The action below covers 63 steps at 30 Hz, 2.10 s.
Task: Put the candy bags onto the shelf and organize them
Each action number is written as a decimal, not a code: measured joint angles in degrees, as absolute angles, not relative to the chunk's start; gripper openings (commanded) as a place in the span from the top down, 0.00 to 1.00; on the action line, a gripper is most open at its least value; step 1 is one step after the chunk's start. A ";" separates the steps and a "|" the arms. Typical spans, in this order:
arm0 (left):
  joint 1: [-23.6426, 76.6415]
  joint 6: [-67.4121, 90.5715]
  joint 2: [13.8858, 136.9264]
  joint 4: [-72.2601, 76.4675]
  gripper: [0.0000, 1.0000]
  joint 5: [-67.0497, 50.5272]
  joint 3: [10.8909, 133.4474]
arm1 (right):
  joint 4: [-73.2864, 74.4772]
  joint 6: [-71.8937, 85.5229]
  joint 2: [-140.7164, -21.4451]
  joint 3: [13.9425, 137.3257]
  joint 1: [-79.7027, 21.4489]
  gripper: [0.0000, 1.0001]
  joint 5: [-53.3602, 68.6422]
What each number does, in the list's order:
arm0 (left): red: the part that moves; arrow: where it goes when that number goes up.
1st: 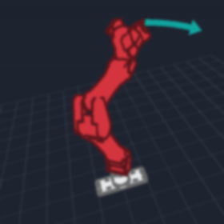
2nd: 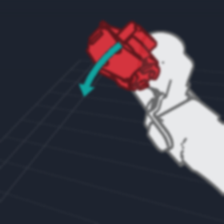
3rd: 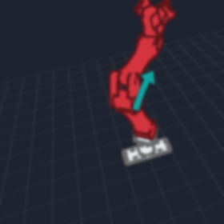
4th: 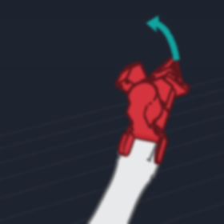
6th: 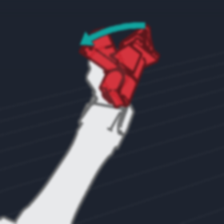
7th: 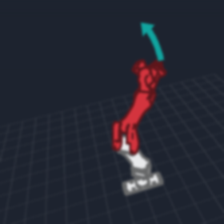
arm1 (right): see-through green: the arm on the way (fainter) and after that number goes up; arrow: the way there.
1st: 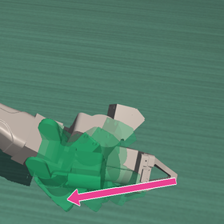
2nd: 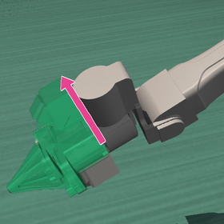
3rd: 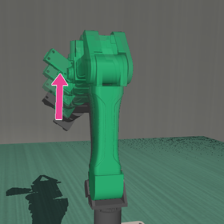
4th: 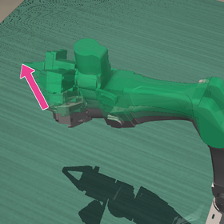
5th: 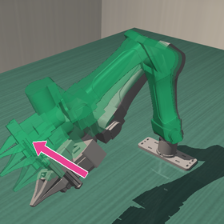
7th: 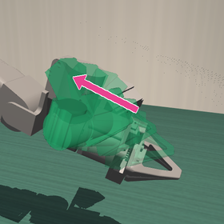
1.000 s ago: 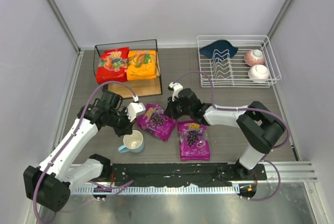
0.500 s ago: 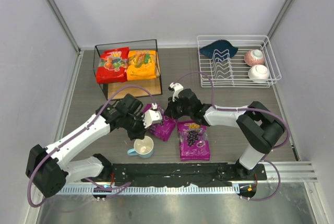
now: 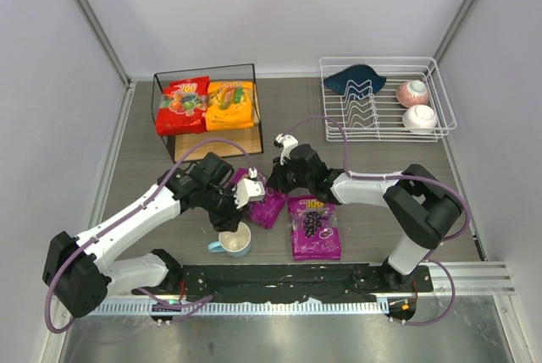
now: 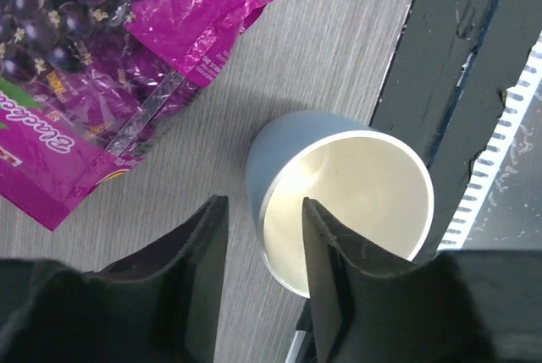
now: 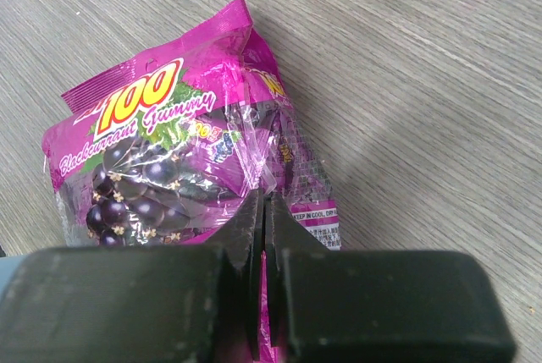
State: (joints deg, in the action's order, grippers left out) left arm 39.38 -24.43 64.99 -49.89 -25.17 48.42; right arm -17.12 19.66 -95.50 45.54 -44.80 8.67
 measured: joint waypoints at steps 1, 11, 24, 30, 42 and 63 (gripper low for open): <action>39.38 -24.43 64.99 -49.91 0.42 -25.17 48.42 | -17.12 19.66 -95.50 45.54 -44.80 0.94 8.67; 39.27 -24.21 63.57 -49.45 0.22 -24.91 53.01 | -16.23 19.59 -95.79 46.22 -44.80 0.96 8.69; 14.83 -20.51 64.69 -43.62 0.28 -33.61 55.18 | -11.68 28.23 -100.20 54.28 -54.13 0.99 -2.48; 5.32 -19.88 69.45 -44.01 0.29 -40.53 55.29 | -12.97 39.90 -101.41 54.76 -60.23 0.99 -16.36; -3.77 -18.87 71.11 -44.18 0.25 -43.51 54.41 | -14.28 61.84 -101.25 51.86 -61.21 0.99 -34.33; -3.77 -17.43 79.88 -42.11 0.25 -41.08 52.25 | -19.99 69.12 -104.22 53.10 -64.88 0.99 -37.17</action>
State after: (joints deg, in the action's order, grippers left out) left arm -3.77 -17.43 79.88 -42.11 -41.08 52.25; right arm -19.99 69.12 -104.22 53.10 -64.88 -37.17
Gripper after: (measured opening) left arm 0.754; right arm 0.014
